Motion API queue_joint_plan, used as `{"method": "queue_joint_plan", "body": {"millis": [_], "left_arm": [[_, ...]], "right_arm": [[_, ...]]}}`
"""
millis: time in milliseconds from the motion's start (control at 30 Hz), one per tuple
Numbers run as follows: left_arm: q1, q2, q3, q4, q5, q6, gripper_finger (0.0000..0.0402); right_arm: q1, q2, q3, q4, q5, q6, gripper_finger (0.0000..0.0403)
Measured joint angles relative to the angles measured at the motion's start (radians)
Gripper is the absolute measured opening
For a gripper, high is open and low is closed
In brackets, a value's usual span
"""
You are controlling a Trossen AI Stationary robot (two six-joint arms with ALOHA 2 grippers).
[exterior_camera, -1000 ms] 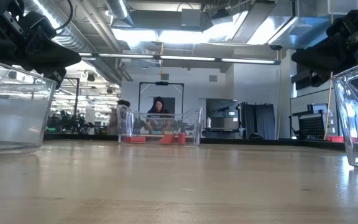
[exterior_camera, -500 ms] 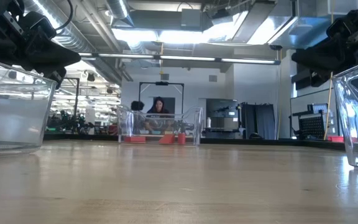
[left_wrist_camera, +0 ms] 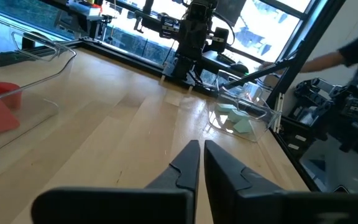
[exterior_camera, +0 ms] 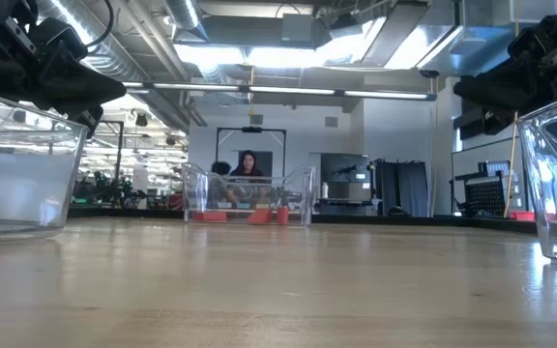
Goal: Sort & place blocks by color
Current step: Return to Home Position
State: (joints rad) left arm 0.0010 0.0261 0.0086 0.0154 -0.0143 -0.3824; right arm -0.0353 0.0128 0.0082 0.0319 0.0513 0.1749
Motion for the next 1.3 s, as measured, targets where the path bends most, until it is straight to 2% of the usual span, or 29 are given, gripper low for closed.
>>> {"method": "queue_joint_plan", "body": {"millis": [333,967,1300], "left_arm": [[0.0,0.0,0.0,0.0,0.0,0.0,0.0025],[0.0,0.0,0.0,0.0,0.0,0.0,0.0001],[0.0,0.0,0.0,0.0,0.0,0.0,0.0018]], "right_arm": [[0.0,0.0,0.0,0.0,0.0,0.0,0.0012],[0.0,0.0,0.0,0.0,0.0,0.0,0.0012],[0.0,0.0,0.0,0.0,0.0,0.0,0.0012]]}}
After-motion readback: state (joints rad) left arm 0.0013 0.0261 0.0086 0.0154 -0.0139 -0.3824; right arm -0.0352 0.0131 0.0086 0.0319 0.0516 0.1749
